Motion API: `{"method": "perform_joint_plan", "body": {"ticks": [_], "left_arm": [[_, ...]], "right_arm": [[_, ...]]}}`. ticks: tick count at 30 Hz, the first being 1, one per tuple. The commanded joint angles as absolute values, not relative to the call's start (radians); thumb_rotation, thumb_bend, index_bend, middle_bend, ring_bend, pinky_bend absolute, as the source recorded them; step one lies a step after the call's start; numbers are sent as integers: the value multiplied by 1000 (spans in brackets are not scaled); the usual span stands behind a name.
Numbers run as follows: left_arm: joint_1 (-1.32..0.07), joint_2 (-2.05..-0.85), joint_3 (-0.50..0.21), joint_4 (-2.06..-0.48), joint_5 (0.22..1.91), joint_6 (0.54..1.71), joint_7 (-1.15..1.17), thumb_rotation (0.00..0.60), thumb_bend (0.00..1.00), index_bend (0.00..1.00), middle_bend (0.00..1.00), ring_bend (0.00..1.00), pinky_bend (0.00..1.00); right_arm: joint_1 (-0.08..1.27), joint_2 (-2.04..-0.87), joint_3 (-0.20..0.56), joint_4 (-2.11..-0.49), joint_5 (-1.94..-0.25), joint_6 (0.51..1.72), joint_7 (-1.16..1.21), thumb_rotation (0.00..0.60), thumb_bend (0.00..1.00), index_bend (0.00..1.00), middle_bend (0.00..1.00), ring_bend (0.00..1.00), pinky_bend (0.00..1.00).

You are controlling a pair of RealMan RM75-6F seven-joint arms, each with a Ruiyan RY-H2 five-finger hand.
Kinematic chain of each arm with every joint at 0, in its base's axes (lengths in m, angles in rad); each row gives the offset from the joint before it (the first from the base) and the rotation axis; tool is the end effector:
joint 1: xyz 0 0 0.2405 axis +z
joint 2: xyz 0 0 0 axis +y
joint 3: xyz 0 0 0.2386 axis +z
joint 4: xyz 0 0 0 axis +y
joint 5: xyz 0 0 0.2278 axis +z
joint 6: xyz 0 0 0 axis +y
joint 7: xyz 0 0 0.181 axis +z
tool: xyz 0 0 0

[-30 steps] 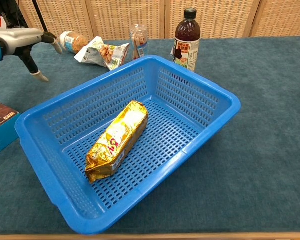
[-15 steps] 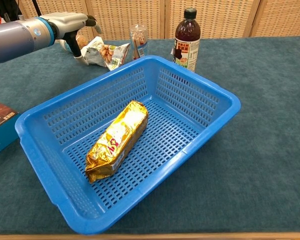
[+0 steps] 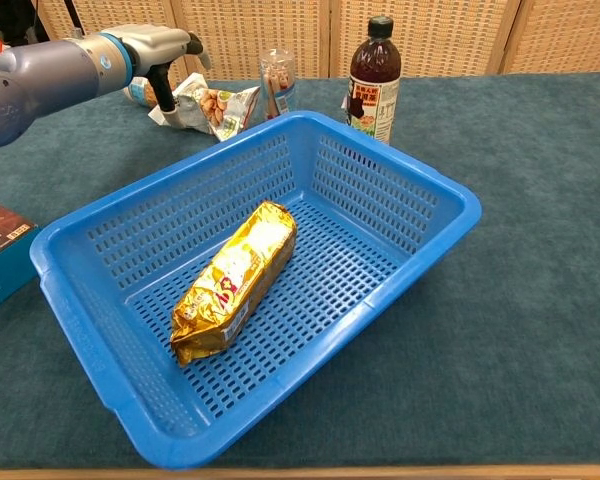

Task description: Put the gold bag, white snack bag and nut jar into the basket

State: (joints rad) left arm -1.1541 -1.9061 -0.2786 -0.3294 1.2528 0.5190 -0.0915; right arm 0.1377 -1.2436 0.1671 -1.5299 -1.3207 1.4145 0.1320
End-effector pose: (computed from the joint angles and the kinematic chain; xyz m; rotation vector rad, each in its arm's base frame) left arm -0.1249 0.5512 -0.0277 -1.7670 -0.7676 -0.7252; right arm -0.3164 -0.2589 0.1249 1.1528 -1.0577 1.0345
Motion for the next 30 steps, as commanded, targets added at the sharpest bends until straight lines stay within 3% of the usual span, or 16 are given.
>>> {"method": "perform_joint_plan", "body": {"ticks": [1,7,10,15,26,30], "left_arm": [[-1188,-1959,-274,-251,1253,473,-111,600,123,187,0,14,91],[-1199,-2015,-259,-170,1264,463,-110,600,152,230,3,20,91],[-1195,-2048,-254,-125,1267,470,-80,600,170,336,76,89,114],[-1187,-2073,-266,-94,1254,502,-42,600,206,533,226,237,238],[-1162,-2076,-270,-96,1250,583,2,600,268,765,431,446,381],[-1160,-2063,-272,-106,1251,618,-9,600,282,798,456,468,389]], "right_arm": [[137,-1242,168,-1528,-1316,1410,131,600,156,93,0,0,282],[138,-1240,169,-1526,-1311,1400,131,600,156,93,0,0,282],[137,-1239,170,-1528,-1312,1400,130,600,156,93,0,0,282],[135,-1237,172,-1532,-1316,1406,130,600,156,93,0,0,282],[134,-1235,173,-1536,-1319,1404,131,600,156,92,0,0,282],[134,-1235,173,-1537,-1319,1402,132,600,156,93,0,0,282]]}}
